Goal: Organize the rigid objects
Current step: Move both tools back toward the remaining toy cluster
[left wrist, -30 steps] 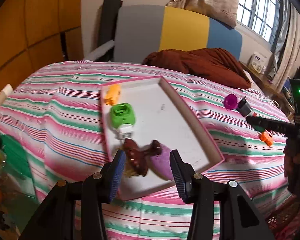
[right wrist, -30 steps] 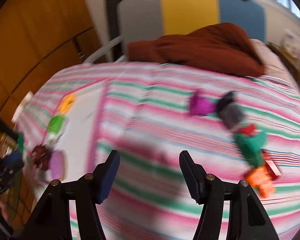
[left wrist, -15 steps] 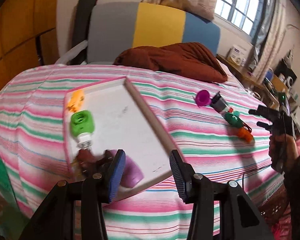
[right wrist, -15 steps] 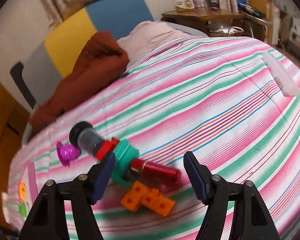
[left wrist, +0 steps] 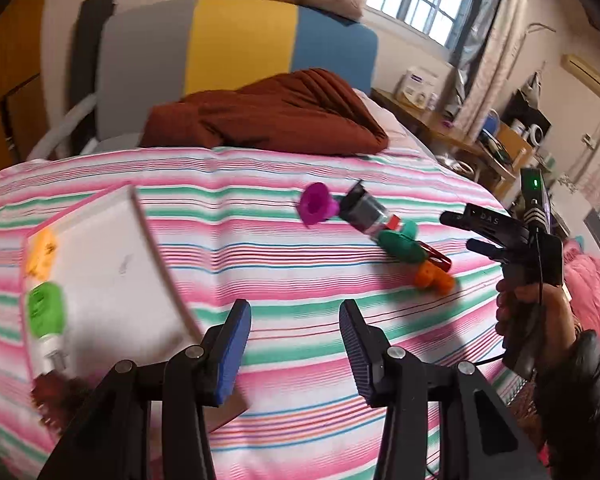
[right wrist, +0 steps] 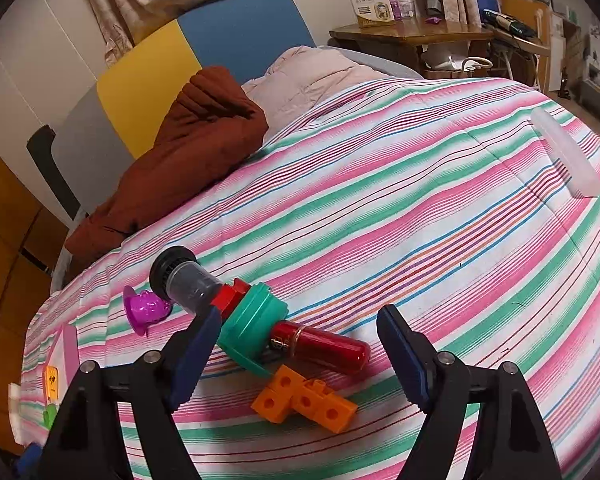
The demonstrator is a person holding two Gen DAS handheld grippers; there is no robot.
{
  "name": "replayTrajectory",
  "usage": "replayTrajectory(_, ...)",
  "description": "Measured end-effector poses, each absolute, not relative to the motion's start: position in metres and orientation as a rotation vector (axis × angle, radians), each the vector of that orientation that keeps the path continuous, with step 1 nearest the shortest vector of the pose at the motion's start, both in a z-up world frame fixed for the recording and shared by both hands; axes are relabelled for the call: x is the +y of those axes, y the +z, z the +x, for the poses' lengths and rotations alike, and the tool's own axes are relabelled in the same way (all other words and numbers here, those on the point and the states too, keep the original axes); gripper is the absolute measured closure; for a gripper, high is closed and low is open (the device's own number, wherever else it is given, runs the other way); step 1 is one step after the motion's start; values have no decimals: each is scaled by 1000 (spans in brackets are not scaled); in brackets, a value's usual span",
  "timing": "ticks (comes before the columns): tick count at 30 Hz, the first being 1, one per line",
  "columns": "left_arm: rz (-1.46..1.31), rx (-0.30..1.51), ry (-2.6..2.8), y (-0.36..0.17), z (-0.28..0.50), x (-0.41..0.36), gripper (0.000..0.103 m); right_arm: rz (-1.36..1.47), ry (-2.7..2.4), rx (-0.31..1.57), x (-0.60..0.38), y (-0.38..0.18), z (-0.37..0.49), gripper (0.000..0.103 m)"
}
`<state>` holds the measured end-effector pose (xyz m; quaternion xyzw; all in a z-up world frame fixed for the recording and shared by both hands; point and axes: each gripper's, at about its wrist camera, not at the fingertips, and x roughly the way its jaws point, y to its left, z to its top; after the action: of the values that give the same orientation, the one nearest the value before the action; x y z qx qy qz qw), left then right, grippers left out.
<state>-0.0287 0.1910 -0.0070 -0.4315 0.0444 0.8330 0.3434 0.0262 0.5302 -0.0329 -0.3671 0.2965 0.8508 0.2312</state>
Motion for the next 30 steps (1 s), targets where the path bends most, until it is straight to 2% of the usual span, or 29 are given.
replayTrajectory(8,-1219,7,2013,-22,-48,224,43,-999,2344,830,531,-32,26,22)
replayTrajectory(12,-1328,-102,1858,-34,-52,231,43,-984,2349,843,533,-30,26,22)
replayTrajectory(23,-1512,-88,1924,-62,-71,232,45,-980,2345,897,537,-30,27,21)
replayTrajectory(26,-1511,-33,1902,-64,-72,243,53,-983,2350,900,537,-31,27,21)
replayTrajectory(30,-1409,85,1969,-56,-74,256,53,-967,2356,907,537,-29,29,21)
